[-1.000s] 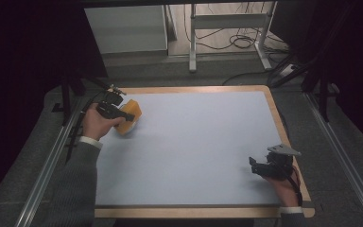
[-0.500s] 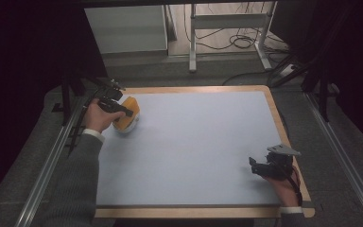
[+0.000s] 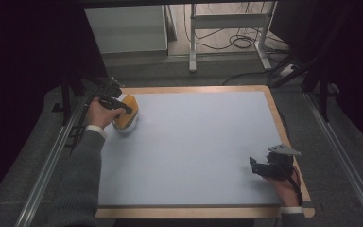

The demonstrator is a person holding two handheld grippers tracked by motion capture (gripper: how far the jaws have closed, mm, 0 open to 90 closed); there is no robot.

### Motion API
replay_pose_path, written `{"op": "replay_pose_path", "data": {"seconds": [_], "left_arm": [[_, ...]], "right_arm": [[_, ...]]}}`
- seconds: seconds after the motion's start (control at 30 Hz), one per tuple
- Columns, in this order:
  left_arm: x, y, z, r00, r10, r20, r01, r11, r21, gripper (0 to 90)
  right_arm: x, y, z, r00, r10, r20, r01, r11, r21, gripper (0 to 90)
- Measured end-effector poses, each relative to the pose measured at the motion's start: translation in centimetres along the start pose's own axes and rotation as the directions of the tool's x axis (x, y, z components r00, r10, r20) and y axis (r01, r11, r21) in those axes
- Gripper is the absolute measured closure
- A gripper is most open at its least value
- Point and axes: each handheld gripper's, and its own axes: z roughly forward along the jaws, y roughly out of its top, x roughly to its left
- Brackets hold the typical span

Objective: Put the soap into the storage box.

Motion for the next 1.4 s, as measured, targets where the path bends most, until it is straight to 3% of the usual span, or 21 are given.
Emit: {"op": "replay_pose_path", "data": {"seconds": [0.5, 1.4], "left_arm": [[1.7, 0.1, 1.6, 0.9983, -0.051, -0.027, 0.051, 0.9985, 0.02, 60.9], [2.7, -0.2, 3.0, 0.9947, -0.099, -0.028, 0.1, 0.9947, 0.026, 60.8]], "right_arm": [[-0.1, -0.1, 0.0, 1.0, 0.002, 0.002, -0.002, 1.0, 0.004, 6.6], [-0.2, -0.1, 0.1, 1.0, 0.002, 0.006, -0.002, 1.0, 0.008, 6.6]]}}
